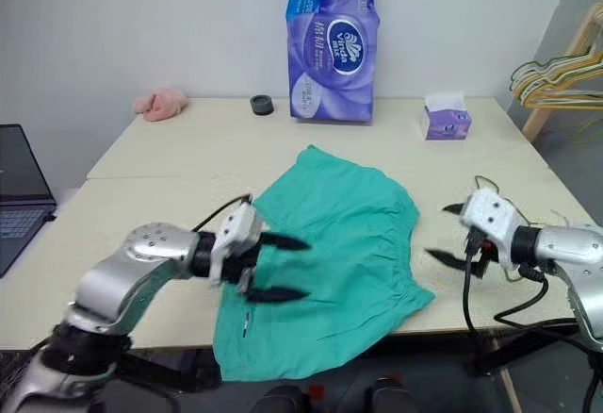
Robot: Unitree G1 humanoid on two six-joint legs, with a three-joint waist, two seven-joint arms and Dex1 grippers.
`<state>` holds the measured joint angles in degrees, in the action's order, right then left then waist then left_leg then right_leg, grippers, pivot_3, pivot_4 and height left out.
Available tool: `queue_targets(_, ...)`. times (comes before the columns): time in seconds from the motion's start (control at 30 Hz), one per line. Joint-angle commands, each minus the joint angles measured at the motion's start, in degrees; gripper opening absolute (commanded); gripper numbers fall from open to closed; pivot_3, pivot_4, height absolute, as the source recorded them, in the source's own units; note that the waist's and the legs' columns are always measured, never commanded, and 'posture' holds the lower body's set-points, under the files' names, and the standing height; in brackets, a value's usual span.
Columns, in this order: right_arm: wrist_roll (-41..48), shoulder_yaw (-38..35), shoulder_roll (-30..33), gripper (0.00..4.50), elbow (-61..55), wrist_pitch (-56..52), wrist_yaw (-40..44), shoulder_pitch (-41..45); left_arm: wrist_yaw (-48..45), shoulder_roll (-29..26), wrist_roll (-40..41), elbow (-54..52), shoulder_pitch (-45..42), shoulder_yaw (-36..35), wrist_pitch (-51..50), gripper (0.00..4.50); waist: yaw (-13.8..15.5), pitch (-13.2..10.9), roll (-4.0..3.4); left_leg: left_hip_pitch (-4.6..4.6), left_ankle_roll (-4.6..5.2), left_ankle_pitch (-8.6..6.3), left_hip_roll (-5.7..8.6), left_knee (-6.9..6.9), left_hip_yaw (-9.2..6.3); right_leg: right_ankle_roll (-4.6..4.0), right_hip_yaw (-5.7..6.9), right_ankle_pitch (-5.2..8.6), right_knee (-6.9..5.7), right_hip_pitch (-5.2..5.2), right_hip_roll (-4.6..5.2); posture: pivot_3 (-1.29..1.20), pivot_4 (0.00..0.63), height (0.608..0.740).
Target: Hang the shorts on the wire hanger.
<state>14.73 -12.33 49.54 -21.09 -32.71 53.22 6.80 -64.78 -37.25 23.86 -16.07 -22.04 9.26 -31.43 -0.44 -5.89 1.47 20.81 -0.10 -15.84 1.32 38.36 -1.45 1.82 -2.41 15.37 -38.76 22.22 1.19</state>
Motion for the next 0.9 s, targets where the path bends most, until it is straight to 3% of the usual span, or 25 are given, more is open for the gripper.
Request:
queue_targets(0.03, -1.99, -5.97, -5.77, 4.5, 0.71, -9.36, -13.74, -2.0, 6.99, 4.02, -2.73, 1.51, -3.39, -1.0, 2.81, 4.46, -0.03, 0.01, 0.01, 0.0, -0.01, -0.01, 0.0, -0.02, 0.03, -0.08, -0.03, -0.05, -0.01, 0.03, 0.0, -0.06, 0.066, 0.74)
queue_targets(0.17, -3.54, -11.26, -12.68, 4.5, 2.89, -16.47, -25.38, -2.05, 6.95, 5.92, -3.27, 1.96, -5.1, 0.92, 3.62, 4.46, -0.75, 0.04, -0.12, -0.01, -0.02, 0.0, 0.01, -0.11, 0.13, -0.23, -0.13, -0.13, -0.05, 0.09, 0.0, -0.09, 0.066, 0.74)
queue_targets(0.37, -5.68, -15.21, -15.52, 4.5, 11.73, -17.67, -34.44, -0.58, 5.08, 6.81, -4.91, 4.04, -7.01, 3.96, 6.47, 4.46, -1.91, 0.08, -0.2, -0.03, -0.02, 0.0, 0.03, -0.21, 0.17, -0.02, -0.15, 0.0, 0.01, 0.09, -0.09, -0.11, 0.066, 0.74)
queue_targets(0.9, -5.83, -6.62, -10.61, 4.5, 27.36, -13.13, -28.76, 3.65, 4.51, 7.21, -4.93, 2.33, -6.81, 5.43, 5.75, 4.46, -3.91, 0.08, -0.22, -0.03, -0.01, -0.01, 0.03, -0.29, 0.19, 0.02, -0.16, 0.02, 0.17, 0.04, -0.19, -0.11, 0.072, 0.74)
